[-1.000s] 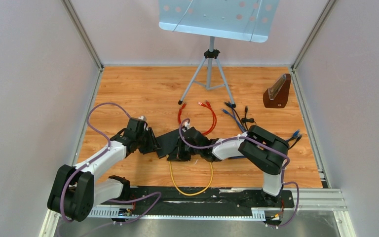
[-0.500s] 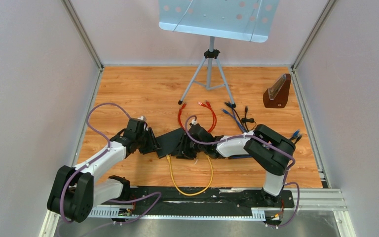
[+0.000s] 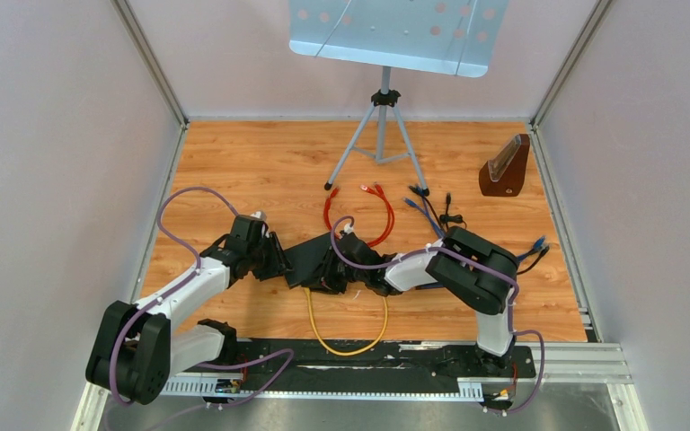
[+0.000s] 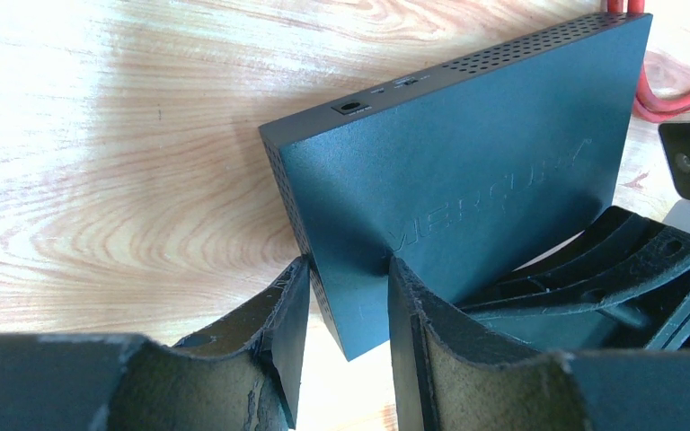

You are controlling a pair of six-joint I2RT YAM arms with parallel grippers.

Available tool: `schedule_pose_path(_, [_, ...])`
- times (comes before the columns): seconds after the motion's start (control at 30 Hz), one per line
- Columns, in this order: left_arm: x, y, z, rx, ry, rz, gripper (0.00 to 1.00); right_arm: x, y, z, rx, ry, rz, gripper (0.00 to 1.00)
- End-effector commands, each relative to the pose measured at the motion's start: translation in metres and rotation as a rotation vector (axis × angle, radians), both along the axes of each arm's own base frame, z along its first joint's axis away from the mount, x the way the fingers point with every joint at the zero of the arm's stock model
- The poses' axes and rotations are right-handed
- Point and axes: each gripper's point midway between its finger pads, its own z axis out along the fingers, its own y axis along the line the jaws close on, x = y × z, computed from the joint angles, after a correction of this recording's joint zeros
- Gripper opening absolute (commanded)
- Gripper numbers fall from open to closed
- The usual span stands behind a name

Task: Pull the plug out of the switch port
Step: Pull the connector from the switch port, then place the connector at the center of the board.

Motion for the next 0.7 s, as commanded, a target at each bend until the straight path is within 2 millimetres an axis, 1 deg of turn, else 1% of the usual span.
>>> schedule_pose_path(0.0, [-0.018, 0.007, -0.022, 0.044, 0.071, -0.016, 0.43, -0.007, -0.034, -0.063, -0.159, 0.115, -0.128, 0.19])
schedule_pose_path(0.1, [-0.018, 0.007, -0.022, 0.042, 0.072, -0.016, 0.43, -0.005, -0.034, -0.066, -0.168, 0.132, -0.127, 0.14])
schedule_pose_path(0.17, [-0.018, 0.007, -0.022, 0.042, 0.072, -0.017, 0.43, -0.004, -0.034, -0.067, -0.164, 0.145, -0.115, 0.01])
schedule_pose_path(0.27, [-0.018, 0.007, -0.022, 0.042, 0.071, -0.014, 0.43, -0.007, -0.031, -0.064, -0.158, 0.137, -0.030, 0.00])
schedule_pose_path(0.33, [-0.017, 0.007, -0.022, 0.041, 0.068, -0.013, 0.43, -0.011, -0.029, -0.058, -0.170, 0.090, 0.083, 0.00])
schedule_pose_path(0.43, [-0.017, 0.008, -0.021, 0.050, 0.069, -0.010, 0.43, -0.027, -0.026, -0.043, -0.132, 0.029, 0.275, 0.00])
schedule_pose_path(0.53, [-0.016, 0.011, -0.022, 0.066, 0.069, 0.000, 0.43, -0.055, -0.027, -0.029, -0.053, 0.052, 0.467, 0.00])
schedule_pose_path(0.6, [-0.016, 0.012, -0.023, 0.071, 0.073, 0.005, 0.43, -0.069, -0.034, -0.029, -0.040, 0.084, 0.534, 0.00])
schedule_pose_path(0.67, [-0.016, 0.012, -0.025, 0.075, 0.080, 0.004, 0.43, -0.074, -0.042, -0.032, -0.043, 0.091, 0.529, 0.00])
